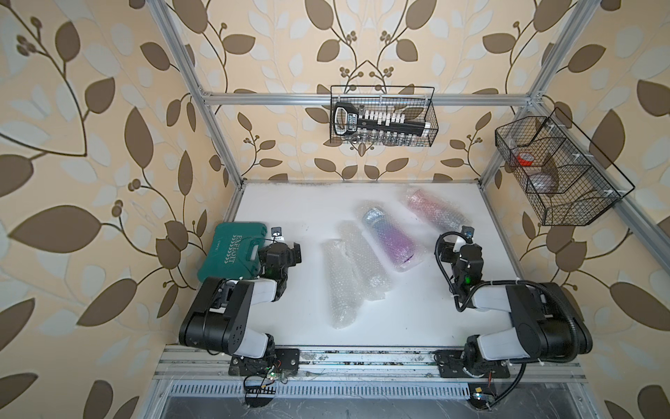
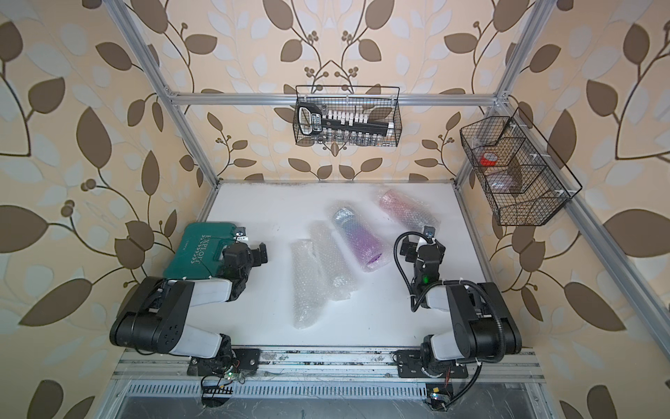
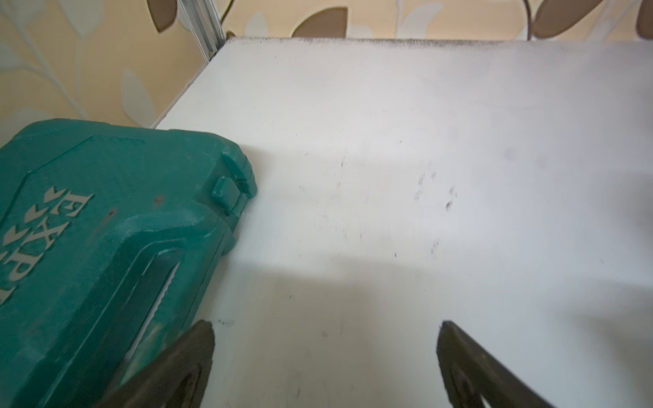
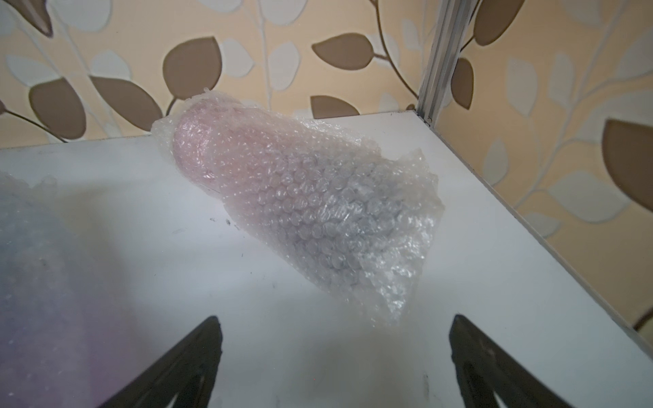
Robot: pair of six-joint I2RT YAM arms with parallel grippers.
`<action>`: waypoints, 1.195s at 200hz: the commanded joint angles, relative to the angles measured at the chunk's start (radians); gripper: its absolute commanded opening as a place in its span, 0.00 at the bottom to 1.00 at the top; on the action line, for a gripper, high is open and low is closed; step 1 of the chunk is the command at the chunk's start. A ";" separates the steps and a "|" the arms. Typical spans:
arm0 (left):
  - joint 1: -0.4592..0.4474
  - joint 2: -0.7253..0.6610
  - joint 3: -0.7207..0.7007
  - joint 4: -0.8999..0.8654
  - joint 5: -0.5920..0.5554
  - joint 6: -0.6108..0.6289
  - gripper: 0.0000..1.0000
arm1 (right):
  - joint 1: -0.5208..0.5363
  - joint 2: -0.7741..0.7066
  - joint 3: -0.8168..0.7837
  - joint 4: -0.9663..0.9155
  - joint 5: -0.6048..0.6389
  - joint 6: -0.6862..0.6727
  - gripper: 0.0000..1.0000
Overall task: Unwrap the vase from the bubble wrap
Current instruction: Unwrap the bubble wrap at the center of the board.
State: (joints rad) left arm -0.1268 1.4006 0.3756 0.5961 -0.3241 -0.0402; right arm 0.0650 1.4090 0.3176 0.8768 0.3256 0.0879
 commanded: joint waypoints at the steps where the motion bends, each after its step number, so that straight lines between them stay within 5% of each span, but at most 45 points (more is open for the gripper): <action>1: -0.010 -0.168 0.128 -0.256 -0.055 0.001 0.99 | 0.062 -0.096 0.073 -0.166 0.118 -0.031 0.99; 19: -0.010 -0.304 0.228 -0.527 0.006 -0.094 0.99 | 0.092 -0.135 0.216 -0.517 0.231 0.122 0.99; 41: -0.010 -0.413 0.410 -0.902 0.080 -0.409 0.99 | 0.099 -0.073 0.466 -0.981 0.286 0.326 0.99; 64: -0.022 -0.359 0.592 -1.206 0.292 -0.576 0.99 | 0.134 -0.117 0.576 -1.138 0.133 0.370 0.99; 95: -0.118 -0.221 0.692 -1.365 0.550 -0.574 0.99 | 0.184 -0.149 0.757 -1.389 -0.226 0.378 0.99; 151: -0.441 -0.040 0.898 -1.641 0.427 -0.671 0.99 | 0.336 -0.198 0.798 -1.608 -0.481 0.358 0.99; 239: -0.648 0.140 0.921 -1.773 0.323 -0.978 0.99 | 0.417 -0.323 0.653 -1.570 -0.648 0.371 0.99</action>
State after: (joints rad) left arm -0.7486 1.4822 1.2850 -1.0988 0.0647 -0.9226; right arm 0.4721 1.1069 1.0328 -0.7036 -0.2573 0.4454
